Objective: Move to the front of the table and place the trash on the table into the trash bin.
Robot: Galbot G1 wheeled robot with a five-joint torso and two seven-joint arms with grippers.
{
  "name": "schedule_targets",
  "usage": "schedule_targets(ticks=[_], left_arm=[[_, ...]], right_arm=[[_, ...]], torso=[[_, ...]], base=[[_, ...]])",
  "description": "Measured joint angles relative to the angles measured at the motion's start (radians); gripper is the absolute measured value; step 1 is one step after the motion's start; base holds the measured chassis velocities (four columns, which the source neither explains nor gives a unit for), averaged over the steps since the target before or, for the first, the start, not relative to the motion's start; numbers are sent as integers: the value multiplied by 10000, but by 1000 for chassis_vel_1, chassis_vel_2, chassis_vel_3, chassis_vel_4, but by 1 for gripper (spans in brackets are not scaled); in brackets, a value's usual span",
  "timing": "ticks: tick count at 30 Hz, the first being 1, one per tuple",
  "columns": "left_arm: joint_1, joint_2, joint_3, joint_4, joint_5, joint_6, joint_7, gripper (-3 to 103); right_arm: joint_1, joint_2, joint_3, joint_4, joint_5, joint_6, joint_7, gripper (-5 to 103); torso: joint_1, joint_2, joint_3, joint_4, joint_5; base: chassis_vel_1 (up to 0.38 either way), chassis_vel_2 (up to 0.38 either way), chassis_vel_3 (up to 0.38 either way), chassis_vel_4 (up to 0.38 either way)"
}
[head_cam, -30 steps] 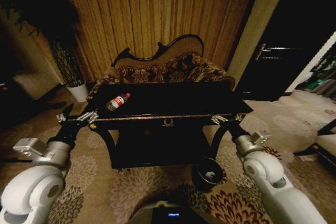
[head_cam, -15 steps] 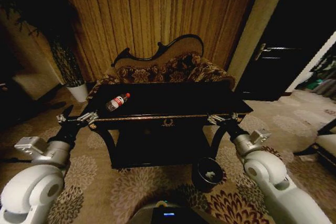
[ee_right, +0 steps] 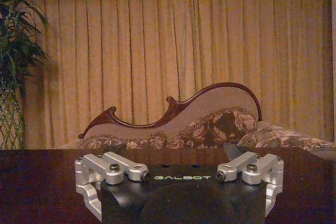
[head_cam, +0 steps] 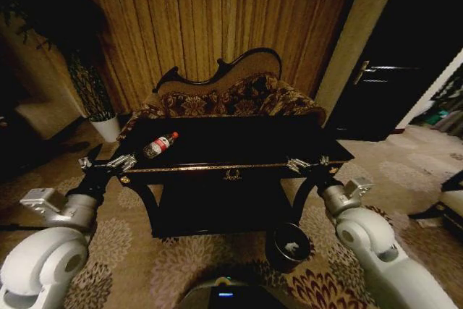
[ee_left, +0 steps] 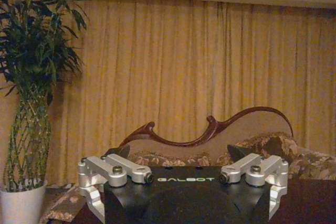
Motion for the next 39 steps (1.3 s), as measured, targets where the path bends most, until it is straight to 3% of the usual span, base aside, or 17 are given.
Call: schedule_targets(ticks=[23,31,34,39], left_arm=[[-67,68,26,25,4,-4,7,100],[-967,1249,151,1009,-937,140,177,100],[-1540,2119,453,1757,-1672,487,562,100],[-1756,2353,753,2316,-1754,690,1070,100]], right_arm=[[7,-55,-25,-134,-7,-102,74,100],[-41,-32,46,-240,5,-124,103,100],[-193,103,105,-330,-17,-64,108,100],[-208,171,81,-380,-60,-33,109,100]], torso=[[2,-1,1,1,0],[1,0,0,-2,-1],[0,0,-1,-3,1],[1,-1,0,1,-3]], base=[[-101,97,104,-104],[-8,19,18,-19],[0,0,0,0],[0,0,0,0]])
